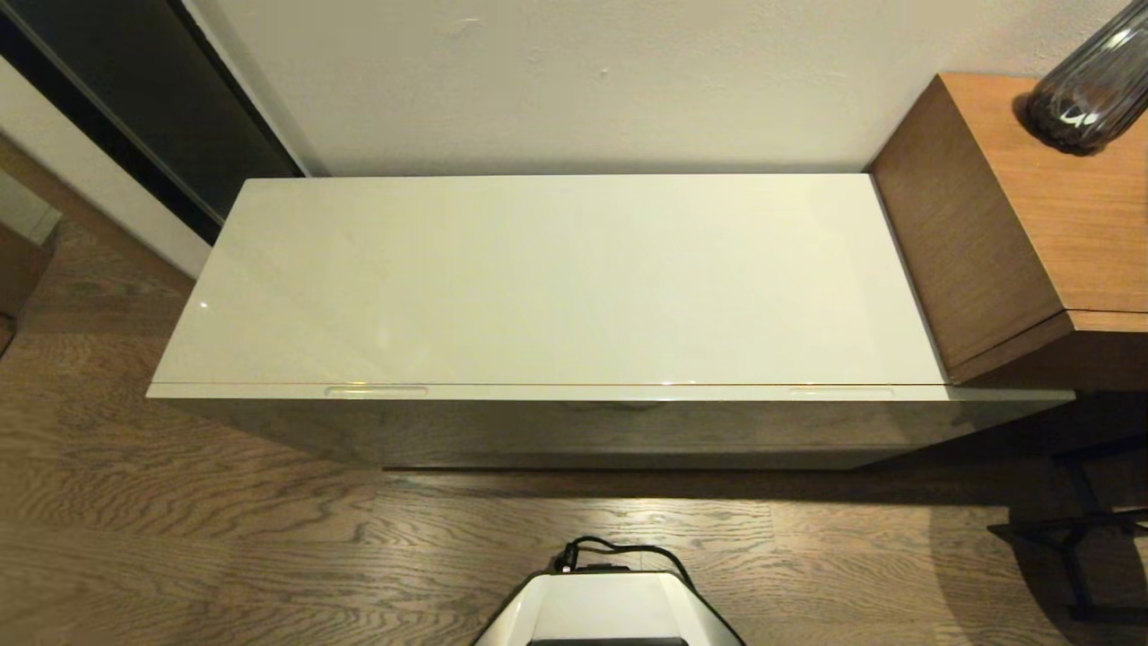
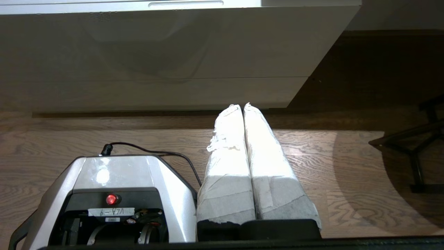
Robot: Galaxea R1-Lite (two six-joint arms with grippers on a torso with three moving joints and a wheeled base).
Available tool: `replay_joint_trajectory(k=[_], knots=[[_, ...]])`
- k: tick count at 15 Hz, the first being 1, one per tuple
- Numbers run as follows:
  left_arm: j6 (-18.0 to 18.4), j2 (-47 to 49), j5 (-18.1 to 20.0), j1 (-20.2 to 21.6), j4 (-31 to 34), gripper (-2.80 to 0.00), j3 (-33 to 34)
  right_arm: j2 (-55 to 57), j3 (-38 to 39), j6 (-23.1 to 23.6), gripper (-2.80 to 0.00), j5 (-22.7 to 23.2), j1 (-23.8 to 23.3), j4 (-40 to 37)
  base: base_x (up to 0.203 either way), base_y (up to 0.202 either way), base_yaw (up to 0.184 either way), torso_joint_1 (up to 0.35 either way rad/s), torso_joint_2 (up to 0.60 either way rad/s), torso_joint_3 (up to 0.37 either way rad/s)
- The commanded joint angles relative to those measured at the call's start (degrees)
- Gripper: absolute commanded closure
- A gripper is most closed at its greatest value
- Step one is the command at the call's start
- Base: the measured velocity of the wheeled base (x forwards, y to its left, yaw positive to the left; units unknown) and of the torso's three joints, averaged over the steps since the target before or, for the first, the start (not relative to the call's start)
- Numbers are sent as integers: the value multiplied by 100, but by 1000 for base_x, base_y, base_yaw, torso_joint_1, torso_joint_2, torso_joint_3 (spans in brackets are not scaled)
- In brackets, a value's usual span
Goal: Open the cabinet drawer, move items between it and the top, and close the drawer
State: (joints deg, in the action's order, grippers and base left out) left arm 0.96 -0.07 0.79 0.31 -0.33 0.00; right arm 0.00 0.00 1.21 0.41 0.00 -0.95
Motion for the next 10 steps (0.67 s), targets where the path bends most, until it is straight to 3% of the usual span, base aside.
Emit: replay_joint_trajectory(k=[1,10], knots=[[0,-10,0,5,-2,0,0,0,0,10,0,2,0,-2,0,0,0,0,0,0],[0,-10,0,5,-2,0,0,0,0,-16,0,-3,0,-2,0,0,0,0,0,0]])
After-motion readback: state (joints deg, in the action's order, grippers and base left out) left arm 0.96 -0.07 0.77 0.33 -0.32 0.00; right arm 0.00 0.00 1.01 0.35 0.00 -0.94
